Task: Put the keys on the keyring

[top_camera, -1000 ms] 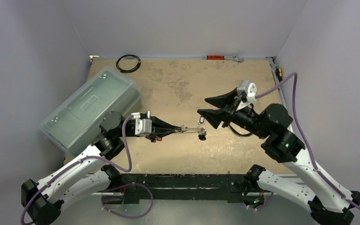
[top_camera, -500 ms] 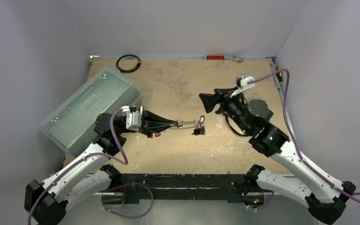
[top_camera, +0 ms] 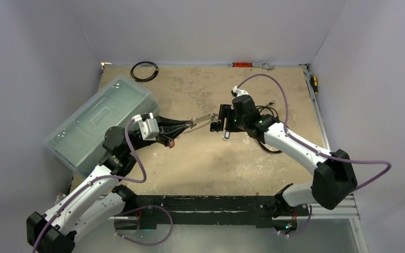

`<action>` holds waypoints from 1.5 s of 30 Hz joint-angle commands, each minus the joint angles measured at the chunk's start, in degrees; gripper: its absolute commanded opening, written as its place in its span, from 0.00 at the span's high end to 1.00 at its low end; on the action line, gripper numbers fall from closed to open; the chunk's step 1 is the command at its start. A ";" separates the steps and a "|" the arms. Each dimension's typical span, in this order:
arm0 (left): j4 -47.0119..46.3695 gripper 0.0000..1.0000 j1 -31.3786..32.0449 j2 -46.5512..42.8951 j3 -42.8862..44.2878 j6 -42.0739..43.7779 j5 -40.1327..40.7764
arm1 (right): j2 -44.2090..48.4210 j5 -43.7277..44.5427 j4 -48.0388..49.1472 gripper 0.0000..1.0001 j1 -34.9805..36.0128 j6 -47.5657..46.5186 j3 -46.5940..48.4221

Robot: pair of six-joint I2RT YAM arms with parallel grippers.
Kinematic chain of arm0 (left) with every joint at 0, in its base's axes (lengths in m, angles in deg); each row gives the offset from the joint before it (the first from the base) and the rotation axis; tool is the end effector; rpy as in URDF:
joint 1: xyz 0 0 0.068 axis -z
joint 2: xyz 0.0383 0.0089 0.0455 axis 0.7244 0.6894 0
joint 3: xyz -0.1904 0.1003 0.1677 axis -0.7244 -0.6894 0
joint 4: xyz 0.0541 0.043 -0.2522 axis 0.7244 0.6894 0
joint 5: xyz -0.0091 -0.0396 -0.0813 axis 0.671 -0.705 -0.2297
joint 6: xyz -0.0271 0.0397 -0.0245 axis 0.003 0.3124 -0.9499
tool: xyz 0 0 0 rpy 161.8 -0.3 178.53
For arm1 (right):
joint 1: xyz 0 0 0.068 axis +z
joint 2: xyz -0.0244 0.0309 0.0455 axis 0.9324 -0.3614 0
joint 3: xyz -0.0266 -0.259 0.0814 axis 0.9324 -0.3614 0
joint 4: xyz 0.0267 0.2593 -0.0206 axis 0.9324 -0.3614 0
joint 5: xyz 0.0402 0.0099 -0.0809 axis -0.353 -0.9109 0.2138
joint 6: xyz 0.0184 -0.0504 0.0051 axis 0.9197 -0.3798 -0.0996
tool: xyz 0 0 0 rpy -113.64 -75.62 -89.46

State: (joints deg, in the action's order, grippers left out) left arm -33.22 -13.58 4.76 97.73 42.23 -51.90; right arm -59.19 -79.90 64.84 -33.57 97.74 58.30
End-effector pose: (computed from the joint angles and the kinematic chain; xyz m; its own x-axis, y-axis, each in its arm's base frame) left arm 0.1354 -0.1142 0.3562 0.2606 -0.2346 -0.9365 0.9312 0.3171 0.1797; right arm 0.2450 0.1699 0.2784 -0.7140 0.1670 -0.6799 -0.1621 0.9053 0.3925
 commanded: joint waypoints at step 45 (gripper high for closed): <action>4.41 1.00 0.76 -1.47 0.47 3.88 5.41 | -22.25 11.52 -4.71 0.69 1.47 11.10 7.26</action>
State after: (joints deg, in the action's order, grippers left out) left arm -26.27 -12.99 4.00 97.73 45.20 -47.16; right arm -83.23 -71.48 61.69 -32.50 108.32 63.27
